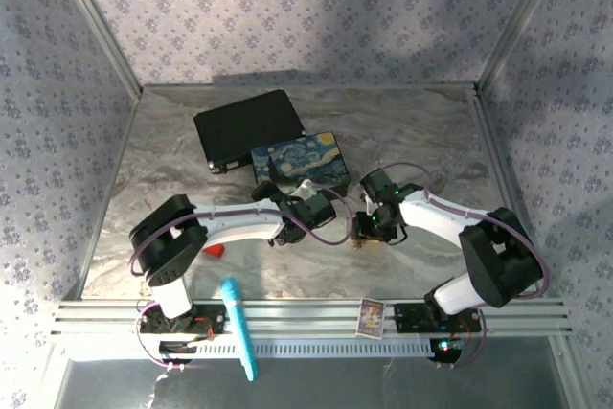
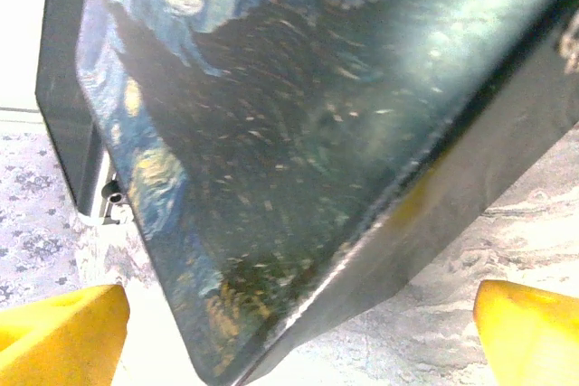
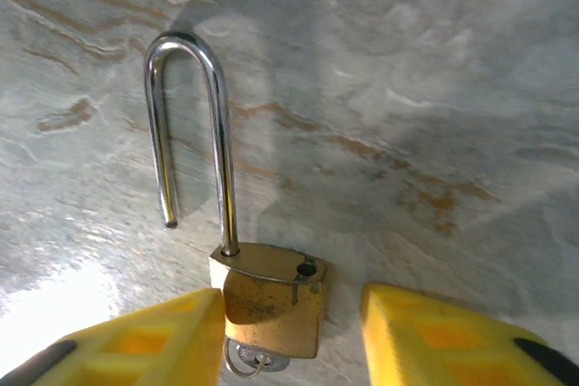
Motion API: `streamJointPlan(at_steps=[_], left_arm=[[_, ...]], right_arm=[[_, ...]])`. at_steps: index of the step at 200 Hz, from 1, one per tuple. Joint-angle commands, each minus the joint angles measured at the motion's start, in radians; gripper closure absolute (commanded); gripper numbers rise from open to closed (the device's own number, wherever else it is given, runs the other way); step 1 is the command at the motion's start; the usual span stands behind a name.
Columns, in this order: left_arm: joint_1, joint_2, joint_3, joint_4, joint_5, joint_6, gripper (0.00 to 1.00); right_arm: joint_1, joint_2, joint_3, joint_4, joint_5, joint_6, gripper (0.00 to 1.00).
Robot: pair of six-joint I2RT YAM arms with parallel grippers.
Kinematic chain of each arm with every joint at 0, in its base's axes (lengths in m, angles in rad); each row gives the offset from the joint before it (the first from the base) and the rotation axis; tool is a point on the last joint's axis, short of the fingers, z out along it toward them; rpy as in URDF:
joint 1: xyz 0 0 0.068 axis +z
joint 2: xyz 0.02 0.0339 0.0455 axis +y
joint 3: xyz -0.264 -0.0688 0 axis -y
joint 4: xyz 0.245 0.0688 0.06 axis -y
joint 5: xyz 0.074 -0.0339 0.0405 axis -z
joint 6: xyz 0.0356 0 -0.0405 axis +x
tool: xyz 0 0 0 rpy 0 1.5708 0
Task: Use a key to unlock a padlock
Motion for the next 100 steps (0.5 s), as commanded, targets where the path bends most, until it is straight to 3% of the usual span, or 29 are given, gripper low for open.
streamJointPlan(at_steps=[1,29,57,66,80,100], left_arm=[[0.02,-0.064,-0.019,-0.015,-0.027,-0.034,0.03],[0.048,-0.093,-0.053,0.002,-0.005,-0.037,0.03],[0.05,-0.118,-0.072,-0.002,-0.012,-0.057,0.03],[0.053,-0.137,-0.084,0.005,-0.005,-0.065,0.02],[0.064,-0.176,-0.11,0.039,0.022,-0.065,0.03],[0.107,-0.208,-0.128,0.054,0.046,-0.082,0.02]], right_arm=[[0.002,-0.044,0.016,-0.022,0.006,-0.019,0.48],[-0.012,-0.075,0.034,0.051,-0.097,-0.008,0.43],[-0.022,-0.122,0.046,0.072,-0.099,-0.004,0.4],[-0.022,-0.153,0.051,0.071,-0.063,-0.015,0.31],[-0.02,-0.206,0.066,0.05,0.005,-0.033,0.03],[-0.031,-0.273,0.091,0.013,0.071,-0.058,0.01]])
